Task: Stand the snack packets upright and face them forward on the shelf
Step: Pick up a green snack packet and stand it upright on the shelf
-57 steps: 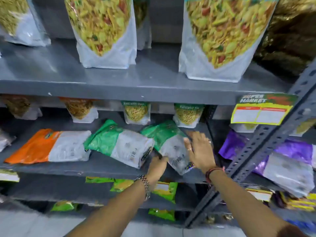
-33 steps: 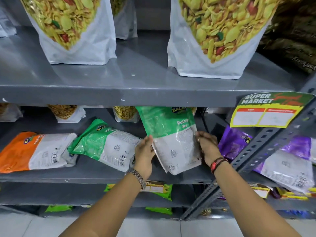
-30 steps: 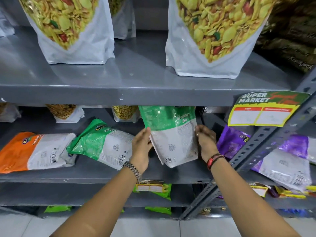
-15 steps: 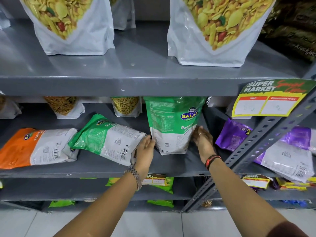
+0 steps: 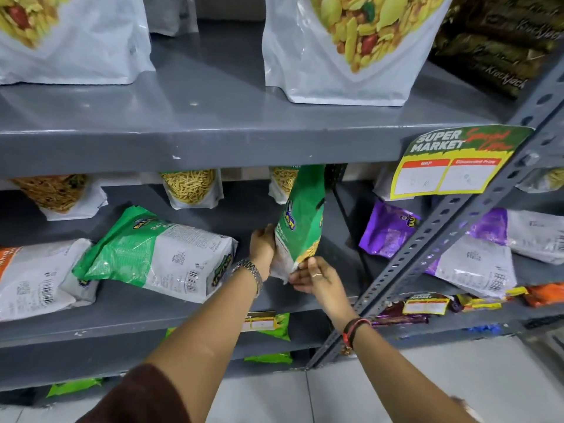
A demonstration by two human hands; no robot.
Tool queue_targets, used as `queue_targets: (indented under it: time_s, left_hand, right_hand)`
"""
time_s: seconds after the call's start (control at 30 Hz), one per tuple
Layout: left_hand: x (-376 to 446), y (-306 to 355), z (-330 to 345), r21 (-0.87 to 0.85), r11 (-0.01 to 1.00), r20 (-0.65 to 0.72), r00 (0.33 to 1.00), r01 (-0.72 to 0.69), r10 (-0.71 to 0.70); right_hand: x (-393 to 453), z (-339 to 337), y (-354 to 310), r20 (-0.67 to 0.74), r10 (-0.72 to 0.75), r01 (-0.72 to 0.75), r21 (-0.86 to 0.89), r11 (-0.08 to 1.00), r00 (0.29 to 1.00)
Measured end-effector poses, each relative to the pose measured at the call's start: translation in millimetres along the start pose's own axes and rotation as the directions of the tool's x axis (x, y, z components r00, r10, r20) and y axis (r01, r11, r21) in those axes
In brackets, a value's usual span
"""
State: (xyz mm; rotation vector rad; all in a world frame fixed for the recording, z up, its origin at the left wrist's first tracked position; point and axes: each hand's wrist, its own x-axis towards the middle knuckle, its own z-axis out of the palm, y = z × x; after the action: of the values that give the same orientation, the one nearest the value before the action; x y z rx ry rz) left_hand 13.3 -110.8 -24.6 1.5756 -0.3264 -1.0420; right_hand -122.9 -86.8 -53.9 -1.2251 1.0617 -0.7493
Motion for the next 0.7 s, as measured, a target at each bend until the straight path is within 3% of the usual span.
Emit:
queue_targets:
  time_s: [0.07, 0.13, 0.2, 0.27, 0.37, 0.5, 0.57, 0.7]
  left_hand:
    - [-5.9, -10.9, -1.8, -0.013, 0.996, -0.041, 0.995, -0.087, 0.087]
    - [-26.5, -26.9, -8.8, 0.004, 0.989, -0.125, 0.981, -0.149, 0.148]
    - [-55.2, -45.3, -13.1, -0.017, 0.983, -0.200, 0.964, -0.184, 0.177]
    - [-84.2, -63.6, -11.5, -0.045, 0.983, -0.207, 0.964, -0.177, 0.164]
    - [-116.4, -78.6, -3.1, -0.023, 0.994, -0.091, 0.991, -0.104, 0.102]
    - [-123.0, -67.1, 14.2, -0.035, 0.991, 0.037, 0.990, -0.132, 0.133]
    - [-114.7, -59.6, 18.1, -0.066, 0.991, 0.015, 0.993, -0.114, 0.115]
    - [-84.0, -50.5, 11.8, -0.150, 0.977, -0.116, 0.985, -0.148, 0.132]
  right_hand:
    - [0.4, -3.7, 0.5, -0.012, 0.012, -0.013, -0.051, 0.999, 1.000]
    - [4.9, -13.3, -0.6, -0.164, 0.007, -0.019, -0.070, 0.997, 0.987]
    - [15.9, -22.1, -9.5, -0.335, 0.006, -0.010, -0.011, 1.000, 0.942]
    - [34.0, -23.4, -24.5, -0.385, 0.091, -0.056, 0.102, 0.993, 0.919]
    - [57.6, -16.5, -49.6, -0.258, 0.249, -0.176, 0.274, 0.945, 0.934]
    - [56.9, -6.2, -65.6, -0.003, 0.256, -0.242, 0.318, 0.917, 0.967]
    - [51.7, -3.2, -63.1, 0.006, 0.295, -0.282, 0.318, 0.905, 0.955]
    - [32.2, 0.3, -48.9, -0.081, 0.219, -0.194, 0.241, 0.951, 0.972]
